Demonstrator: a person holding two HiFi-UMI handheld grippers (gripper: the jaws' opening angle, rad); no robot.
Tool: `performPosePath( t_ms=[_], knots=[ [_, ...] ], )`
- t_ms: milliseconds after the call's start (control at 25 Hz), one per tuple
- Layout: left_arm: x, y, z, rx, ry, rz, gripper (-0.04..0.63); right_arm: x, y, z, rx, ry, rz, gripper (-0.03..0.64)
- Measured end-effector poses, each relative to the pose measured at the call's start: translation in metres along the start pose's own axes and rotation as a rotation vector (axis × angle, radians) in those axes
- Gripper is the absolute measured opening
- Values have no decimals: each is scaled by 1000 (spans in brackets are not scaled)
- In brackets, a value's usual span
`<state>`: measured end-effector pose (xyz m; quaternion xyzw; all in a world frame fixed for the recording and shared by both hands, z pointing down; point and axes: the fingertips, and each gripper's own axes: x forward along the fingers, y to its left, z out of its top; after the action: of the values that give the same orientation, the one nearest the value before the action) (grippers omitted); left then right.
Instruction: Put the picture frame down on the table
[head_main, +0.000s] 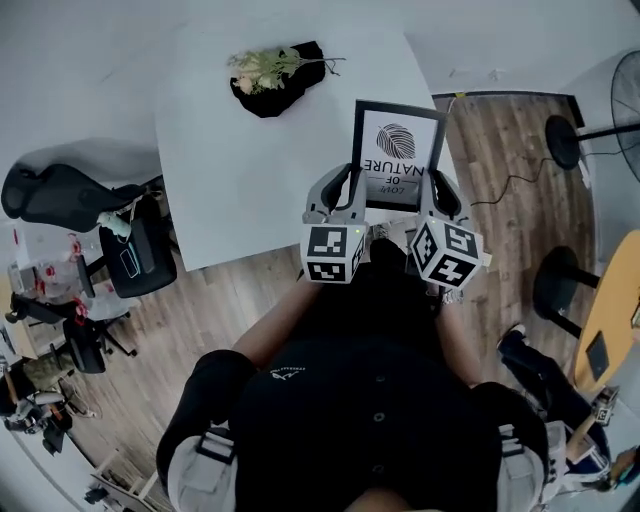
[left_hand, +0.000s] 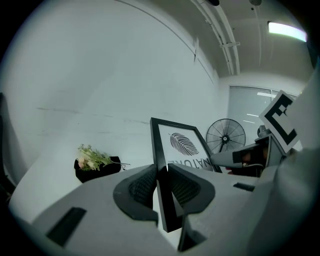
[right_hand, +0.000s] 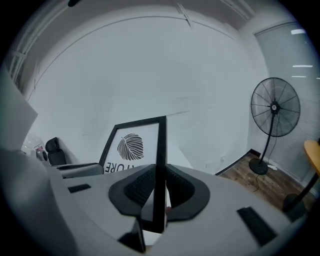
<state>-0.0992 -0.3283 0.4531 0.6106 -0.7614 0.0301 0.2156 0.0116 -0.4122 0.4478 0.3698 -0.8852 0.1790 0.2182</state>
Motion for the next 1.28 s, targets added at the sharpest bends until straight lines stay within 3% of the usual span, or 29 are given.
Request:
performPosePath(
  t_ms=[640, 1040, 1280],
  knots=[
    [55, -3, -18, -83, 21, 288, 74, 83, -33, 8, -117, 121, 257, 64],
    [89, 10, -60, -191, 94, 374, 74, 131, -45, -20, -141, 210, 336, 64],
    [105, 10, -88, -207, 141, 395, 74, 150, -57, -45, -147, 276, 335, 64]
  ],
)
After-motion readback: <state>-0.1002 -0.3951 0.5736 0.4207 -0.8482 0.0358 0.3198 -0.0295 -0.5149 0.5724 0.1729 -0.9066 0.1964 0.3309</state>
